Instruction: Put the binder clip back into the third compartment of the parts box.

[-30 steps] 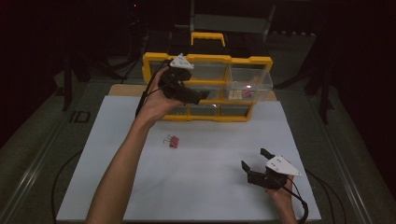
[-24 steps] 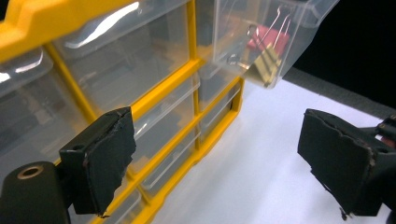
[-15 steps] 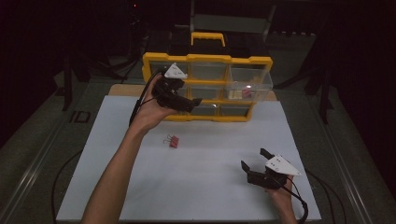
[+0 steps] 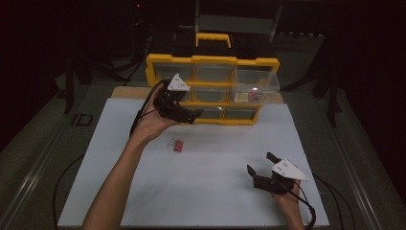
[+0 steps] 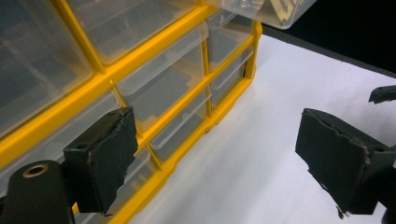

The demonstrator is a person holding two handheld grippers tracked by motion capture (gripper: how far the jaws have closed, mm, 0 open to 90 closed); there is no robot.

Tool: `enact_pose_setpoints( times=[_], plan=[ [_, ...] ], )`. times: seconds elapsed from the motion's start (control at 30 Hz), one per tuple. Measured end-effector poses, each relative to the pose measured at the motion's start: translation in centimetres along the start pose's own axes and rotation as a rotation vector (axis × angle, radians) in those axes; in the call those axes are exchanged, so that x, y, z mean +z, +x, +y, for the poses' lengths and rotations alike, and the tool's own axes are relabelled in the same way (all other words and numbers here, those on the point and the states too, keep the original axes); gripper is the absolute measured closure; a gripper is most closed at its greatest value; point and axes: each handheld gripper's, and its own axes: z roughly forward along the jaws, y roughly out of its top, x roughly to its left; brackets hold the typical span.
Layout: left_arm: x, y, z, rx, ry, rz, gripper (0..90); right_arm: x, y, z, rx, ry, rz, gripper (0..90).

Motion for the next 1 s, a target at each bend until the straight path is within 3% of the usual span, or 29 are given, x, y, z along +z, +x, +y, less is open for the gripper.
enact_pose_setpoints(
  times=[0.4, 1.0],
  plan=[
    [0.4, -0.3, -1.8, 0.001, 0.032, 0.010, 12.8, 0.0, 0.0, 0.0, 0.000, -0.001, -0.001, 12.5],
    [0.9, -0.2, -4.8, -0.047, 0.044, 0.015, 12.8, 0.0, 0.0, 0.0, 0.000, 0.001, -0.002, 12.5]
  ],
)
